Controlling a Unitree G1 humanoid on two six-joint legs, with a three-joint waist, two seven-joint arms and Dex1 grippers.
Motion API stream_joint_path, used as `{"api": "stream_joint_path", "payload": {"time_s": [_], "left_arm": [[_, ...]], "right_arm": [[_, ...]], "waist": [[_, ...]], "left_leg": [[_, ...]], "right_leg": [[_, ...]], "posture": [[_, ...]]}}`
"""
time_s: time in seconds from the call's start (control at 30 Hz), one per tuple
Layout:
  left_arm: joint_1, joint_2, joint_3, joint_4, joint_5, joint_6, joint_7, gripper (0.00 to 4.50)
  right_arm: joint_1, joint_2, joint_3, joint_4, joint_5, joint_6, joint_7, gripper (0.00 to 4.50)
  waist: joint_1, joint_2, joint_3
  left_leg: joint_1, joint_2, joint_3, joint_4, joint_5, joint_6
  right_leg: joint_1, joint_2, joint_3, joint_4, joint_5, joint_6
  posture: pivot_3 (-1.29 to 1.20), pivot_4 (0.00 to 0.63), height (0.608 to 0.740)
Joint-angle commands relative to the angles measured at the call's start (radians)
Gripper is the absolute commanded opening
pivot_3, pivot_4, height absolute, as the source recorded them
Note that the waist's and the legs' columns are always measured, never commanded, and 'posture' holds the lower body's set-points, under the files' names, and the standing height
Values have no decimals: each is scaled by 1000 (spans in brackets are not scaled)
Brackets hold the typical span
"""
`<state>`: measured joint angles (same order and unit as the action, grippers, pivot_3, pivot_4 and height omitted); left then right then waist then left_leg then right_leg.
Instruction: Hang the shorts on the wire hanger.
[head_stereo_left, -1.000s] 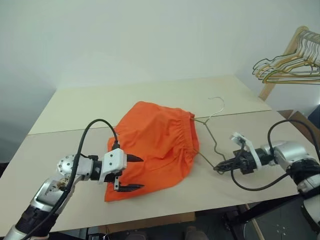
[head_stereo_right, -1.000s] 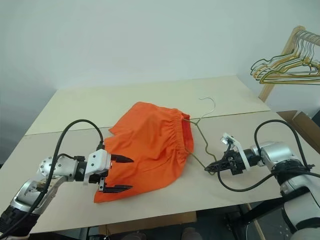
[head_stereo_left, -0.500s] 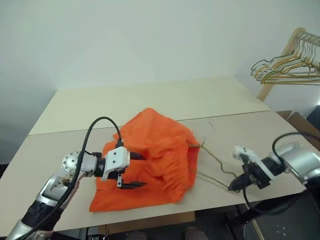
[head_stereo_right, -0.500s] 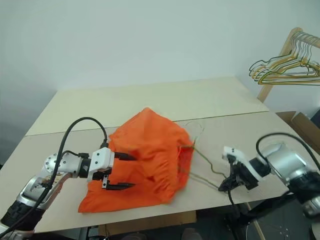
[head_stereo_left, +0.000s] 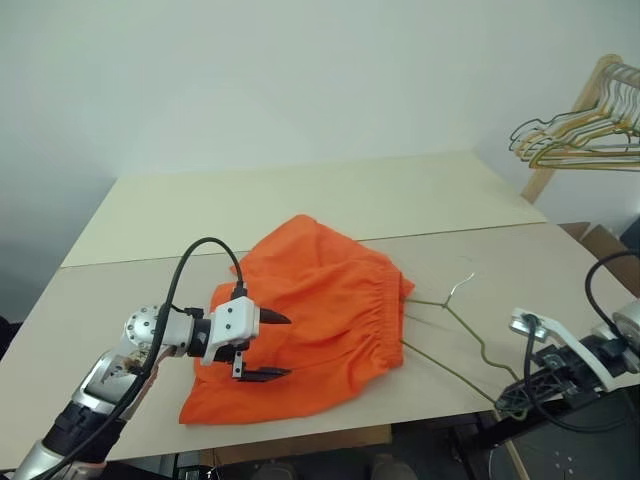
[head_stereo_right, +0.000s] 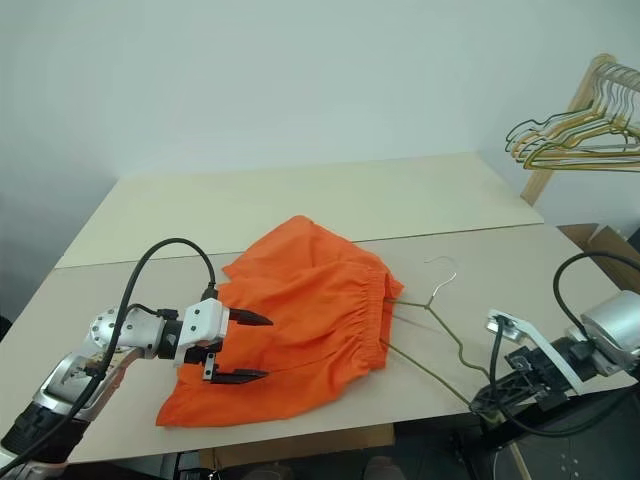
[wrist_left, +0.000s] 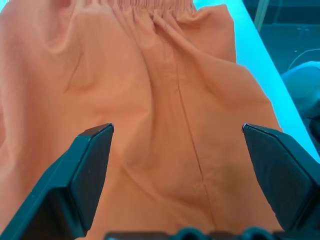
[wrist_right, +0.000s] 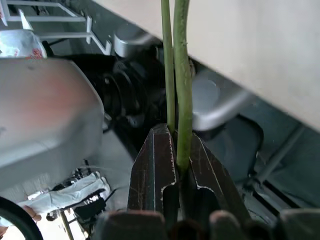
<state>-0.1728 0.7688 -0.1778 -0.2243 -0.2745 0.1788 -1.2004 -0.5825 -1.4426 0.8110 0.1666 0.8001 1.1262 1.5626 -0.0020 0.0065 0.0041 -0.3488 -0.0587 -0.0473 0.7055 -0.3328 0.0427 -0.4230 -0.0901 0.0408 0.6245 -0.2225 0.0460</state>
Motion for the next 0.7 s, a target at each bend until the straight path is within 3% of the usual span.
{"api": "stream_joint_path", "payload": {"time_s": [0.03, 0.2, 0.37, 0.57, 0.7], "left_arm": [[-8, 10, 12, -24, -6, -6, -6, 4475], [-9, 9, 10, -14, -2, -12, -10, 4475], [-2, 3, 4, -18, 1, -13, -6, 4475], [-6, 4, 3, -13, 8, -14, -6, 4475], [-6, 9, 7, -11, 8, -15, -11, 4475]], "right_arm": [[-55, -60, 72, 64, -20, -128, 52, 0], [-136, -86, 158, 170, 9, -190, 52, 0], [-173, -53, 164, 155, 98, -104, 52, 0], [-179, 60, 110, 243, 112, 11, 52, 0], [-129, 20, 93, 169, 159, -16, 52, 0]], "waist": [[-6, 1, 0], [-16, 2, 0], [-14, 2, 0], [-13, 1, 0], [-1, 3, 0]], "left_leg": [[0, 0, 0, 0, 0, 0], [0, 0, 1, 0, 0, 0], [0, 1, 1, 0, 0, 0], [0, 1, 1, 0, 0, 0], [-4, 1, -1, 0, 0, 0]], "right_leg": [[0, 0, 0, 0, 0, 0], [-1, 1, 1, 0, 0, 0], [-1, 0, 1, 0, 0, 0], [0, 0, 1, 0, 0, 0], [-3, -1, 0, 0, 0, 0]], "posture": [[-70, 0, 740], [-75, 0, 740], [-77, 0, 740], [-70, 0, 740], [-68, 0, 740]]}}
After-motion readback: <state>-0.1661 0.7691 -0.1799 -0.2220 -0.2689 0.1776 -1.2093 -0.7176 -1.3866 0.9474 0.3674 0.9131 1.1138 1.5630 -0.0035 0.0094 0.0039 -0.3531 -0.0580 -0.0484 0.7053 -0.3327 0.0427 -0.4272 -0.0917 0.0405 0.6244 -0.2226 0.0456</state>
